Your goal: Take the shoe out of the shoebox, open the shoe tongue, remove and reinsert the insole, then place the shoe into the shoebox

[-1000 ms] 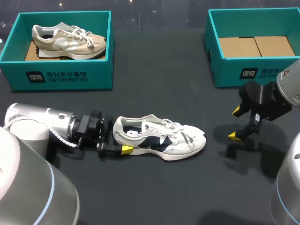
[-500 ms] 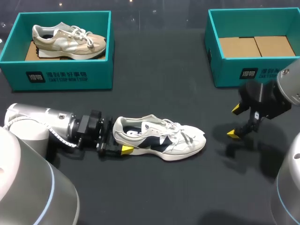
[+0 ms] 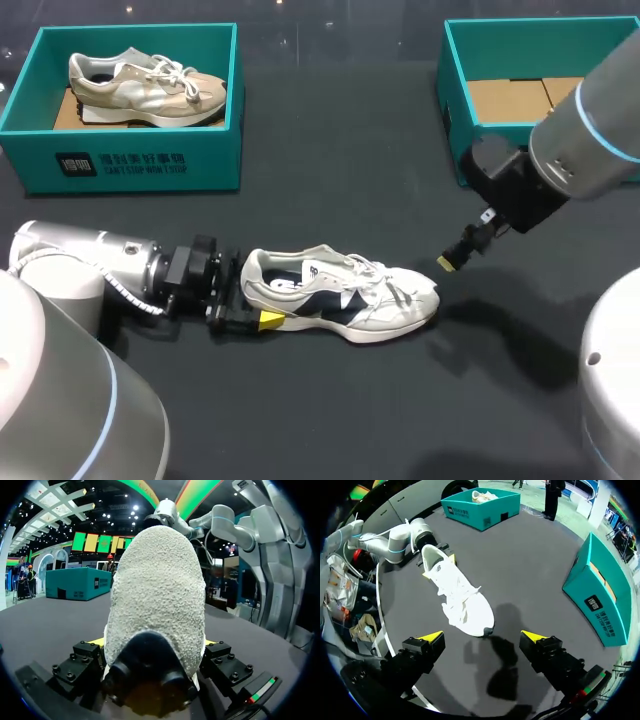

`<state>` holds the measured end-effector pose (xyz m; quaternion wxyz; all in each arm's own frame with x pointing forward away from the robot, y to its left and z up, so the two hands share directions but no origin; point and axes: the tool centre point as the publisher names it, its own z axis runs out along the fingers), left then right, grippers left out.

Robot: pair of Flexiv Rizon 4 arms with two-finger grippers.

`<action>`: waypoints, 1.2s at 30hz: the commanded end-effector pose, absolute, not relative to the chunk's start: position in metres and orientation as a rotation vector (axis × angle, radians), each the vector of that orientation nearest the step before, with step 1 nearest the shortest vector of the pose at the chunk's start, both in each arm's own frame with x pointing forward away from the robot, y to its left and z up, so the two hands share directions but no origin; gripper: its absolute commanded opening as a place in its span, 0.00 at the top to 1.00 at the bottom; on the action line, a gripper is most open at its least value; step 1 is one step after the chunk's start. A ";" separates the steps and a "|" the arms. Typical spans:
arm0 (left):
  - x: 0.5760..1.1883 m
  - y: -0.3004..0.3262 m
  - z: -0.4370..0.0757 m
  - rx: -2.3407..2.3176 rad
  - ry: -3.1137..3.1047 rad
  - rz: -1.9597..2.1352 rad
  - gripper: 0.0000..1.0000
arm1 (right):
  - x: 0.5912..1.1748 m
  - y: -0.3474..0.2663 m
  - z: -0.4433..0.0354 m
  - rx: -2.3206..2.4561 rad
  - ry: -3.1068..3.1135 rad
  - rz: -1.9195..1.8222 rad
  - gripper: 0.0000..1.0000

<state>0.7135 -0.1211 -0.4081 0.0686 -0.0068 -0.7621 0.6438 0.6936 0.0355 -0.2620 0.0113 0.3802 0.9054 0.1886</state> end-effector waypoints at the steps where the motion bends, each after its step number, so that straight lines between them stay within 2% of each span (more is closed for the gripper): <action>1: 0.712 -0.121 -0.409 -0.019 -2.295 1.940 1.00 | 0.694 0.044 -0.259 1.250 2.797 0.406 0.00; 7: 0.712 -0.121 -0.409 -0.019 -2.295 1.940 1.00 | 0.694 0.044 -0.259 1.250 2.797 0.406 0.00; 18: 0.712 -0.121 -0.409 -0.019 -2.295 1.940 1.00 | 0.696 0.133 -0.261 1.753 2.574 0.069 0.00; 31: 0.712 -0.121 -0.409 -0.019 -2.295 1.940 1.00 | 0.694 0.139 -0.262 1.769 2.572 0.088 0.00; 36: 0.712 -0.121 -0.409 -0.019 -2.295 1.940 1.00 | 0.695 0.181 -0.261 1.849 2.427 -0.069 0.00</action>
